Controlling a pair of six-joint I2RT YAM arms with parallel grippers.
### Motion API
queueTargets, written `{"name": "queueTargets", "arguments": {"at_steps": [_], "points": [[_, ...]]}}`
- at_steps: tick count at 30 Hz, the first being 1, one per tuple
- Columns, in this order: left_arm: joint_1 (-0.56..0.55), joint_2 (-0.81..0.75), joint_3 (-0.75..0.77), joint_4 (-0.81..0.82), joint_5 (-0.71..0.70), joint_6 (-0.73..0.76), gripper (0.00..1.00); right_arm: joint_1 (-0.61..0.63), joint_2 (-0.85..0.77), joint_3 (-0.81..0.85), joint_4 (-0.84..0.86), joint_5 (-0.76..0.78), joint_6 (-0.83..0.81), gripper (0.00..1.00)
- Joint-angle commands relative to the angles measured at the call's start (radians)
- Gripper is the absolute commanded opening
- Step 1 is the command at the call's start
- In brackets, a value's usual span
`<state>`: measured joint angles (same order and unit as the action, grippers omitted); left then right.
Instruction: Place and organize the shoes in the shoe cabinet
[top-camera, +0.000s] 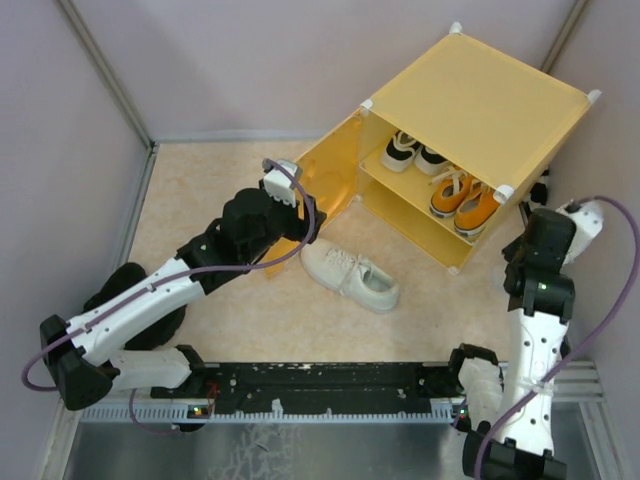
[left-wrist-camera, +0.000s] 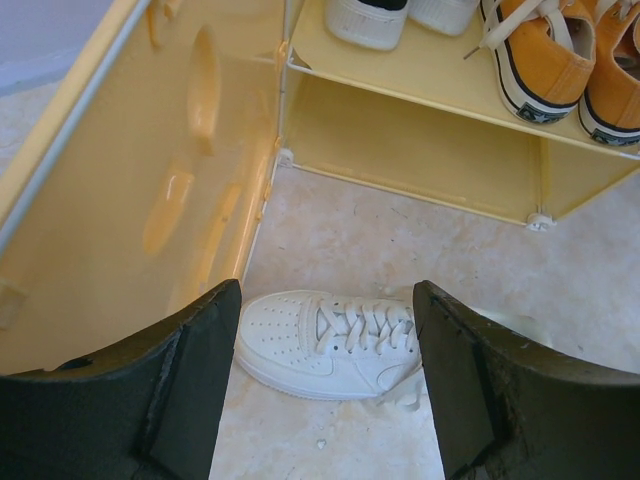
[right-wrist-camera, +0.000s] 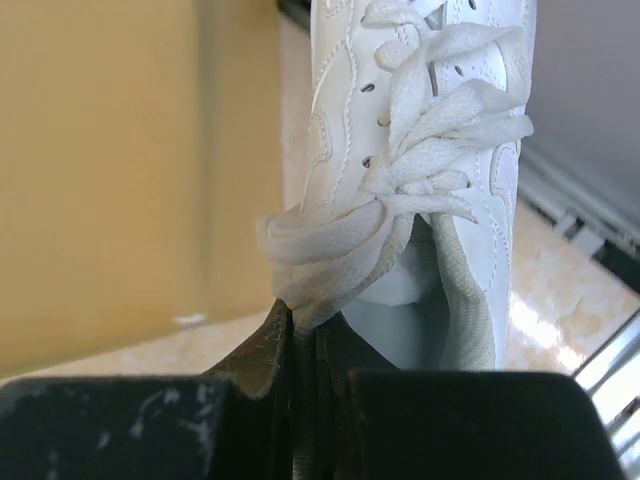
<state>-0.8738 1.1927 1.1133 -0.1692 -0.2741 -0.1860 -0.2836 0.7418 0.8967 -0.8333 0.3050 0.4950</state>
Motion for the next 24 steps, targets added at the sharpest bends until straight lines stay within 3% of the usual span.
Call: {"name": "queueTargets", "arguments": {"at_steps": [1,5,8,14,24], "points": [[0.003,-0.034,0.018,-0.015,0.034,-0.015,0.76,0.0,-0.045,0.347,0.037,0.105,-0.113,0.0],[0.003,-0.049,0.011,-0.013,0.038,-0.015,0.76,0.0,0.014,0.597,0.029,-0.003,-0.213,0.0],[0.003,-0.056,0.011,-0.017,0.037,-0.015,0.76,0.0,0.07,0.758,0.053,-0.243,-0.263,0.0],[0.004,-0.071,0.003,-0.02,0.033,-0.023,0.75,0.0,0.201,0.951,0.149,-0.707,-0.199,0.0],[0.003,-0.081,0.006,-0.034,-0.011,-0.034,0.75,0.011,0.328,1.0,0.295,-0.918,-0.091,0.0]]}}
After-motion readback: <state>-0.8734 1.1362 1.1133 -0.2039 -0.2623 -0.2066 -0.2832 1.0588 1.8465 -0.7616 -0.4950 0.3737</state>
